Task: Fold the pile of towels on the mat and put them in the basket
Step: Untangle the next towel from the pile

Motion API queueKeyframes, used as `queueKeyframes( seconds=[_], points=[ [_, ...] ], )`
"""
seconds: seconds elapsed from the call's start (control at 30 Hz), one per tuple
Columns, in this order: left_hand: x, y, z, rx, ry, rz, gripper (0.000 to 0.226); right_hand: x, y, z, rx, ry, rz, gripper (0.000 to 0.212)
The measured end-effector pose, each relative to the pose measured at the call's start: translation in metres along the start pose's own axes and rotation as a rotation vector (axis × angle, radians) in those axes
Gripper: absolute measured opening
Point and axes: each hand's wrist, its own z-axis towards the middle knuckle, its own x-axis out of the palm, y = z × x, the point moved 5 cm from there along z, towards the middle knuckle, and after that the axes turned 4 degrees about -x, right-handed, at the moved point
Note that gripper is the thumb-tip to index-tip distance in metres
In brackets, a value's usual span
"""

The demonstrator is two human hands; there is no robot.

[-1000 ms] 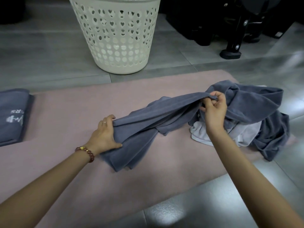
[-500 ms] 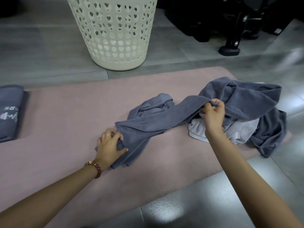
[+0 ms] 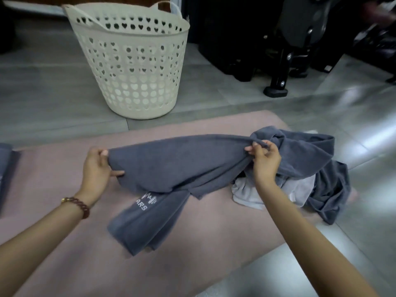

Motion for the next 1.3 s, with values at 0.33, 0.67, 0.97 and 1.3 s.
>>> queueKeyframes(
  seconds=[0.33,0.67,0.97,1.3],
  points=[
    [-0.046,-0.306,0.143,0.406,-0.225,0.021,0.013,0.075,0.255,0.123,-0.395,-0.127,-0.072,0.008],
    [-0.128,-0.610,0.158,0.616,-0.350,-0.364,0.008,0.078,0.544,0.170,-0.436,-0.131,0.189,0.026],
    [-0.185,-0.750,0.106,0.760,-0.481,-0.319,0.009,0.070,0.706,0.159,-0.578,0.122,0.264,0.042],
    [-0.204,-0.791,0.099,0.837,-0.570,-0.379,0.015,0.085,0.749,0.172,-0.719,0.217,0.079,0.056]
  ],
)
